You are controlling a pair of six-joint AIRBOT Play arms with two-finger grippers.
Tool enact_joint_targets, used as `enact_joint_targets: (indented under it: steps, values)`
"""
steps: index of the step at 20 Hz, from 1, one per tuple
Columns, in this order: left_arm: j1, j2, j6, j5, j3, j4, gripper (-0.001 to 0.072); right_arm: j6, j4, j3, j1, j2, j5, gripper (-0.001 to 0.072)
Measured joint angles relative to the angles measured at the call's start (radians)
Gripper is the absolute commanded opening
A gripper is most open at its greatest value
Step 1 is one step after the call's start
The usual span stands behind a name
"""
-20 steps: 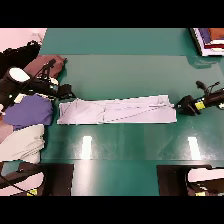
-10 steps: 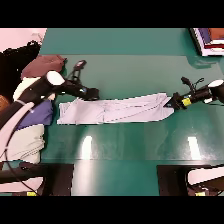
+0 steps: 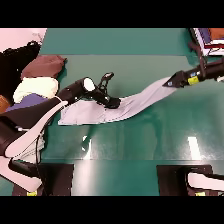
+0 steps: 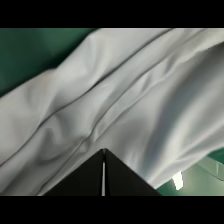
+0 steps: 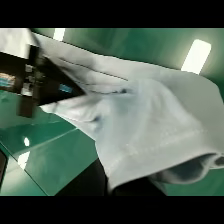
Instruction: Fold the shirts.
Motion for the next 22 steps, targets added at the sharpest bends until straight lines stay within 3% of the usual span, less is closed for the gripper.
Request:
enact_joint_targets:
  steps: [10,16,20,21,22]
  values:
    - [0.024,-0.015,-0.013,-0.027,0.066,0.005,0.0020,0.069,0.000,0.180,0.254,0.045,-0.037,0.0010]
    - [0.228,0.135,-0.013,-0.133,0.222,0.078,0.0021,0.053,0.002,0.203,0.492,0.021,-0.193,0.0010]
    - [0.410,0.279,-0.013,-0.217,0.300,0.150,0.0021,0.047,0.002,0.306,0.665,-0.124,-0.283,0.0011]
    - [0.448,0.312,-0.013,-0.235,0.309,0.163,0.0021,0.046,0.002,0.342,0.706,-0.177,-0.299,0.0039]
    - [0.488,0.345,-0.013,-0.254,0.315,0.175,0.0021,0.046,0.001,0.376,0.740,-0.229,-0.314,0.0255]
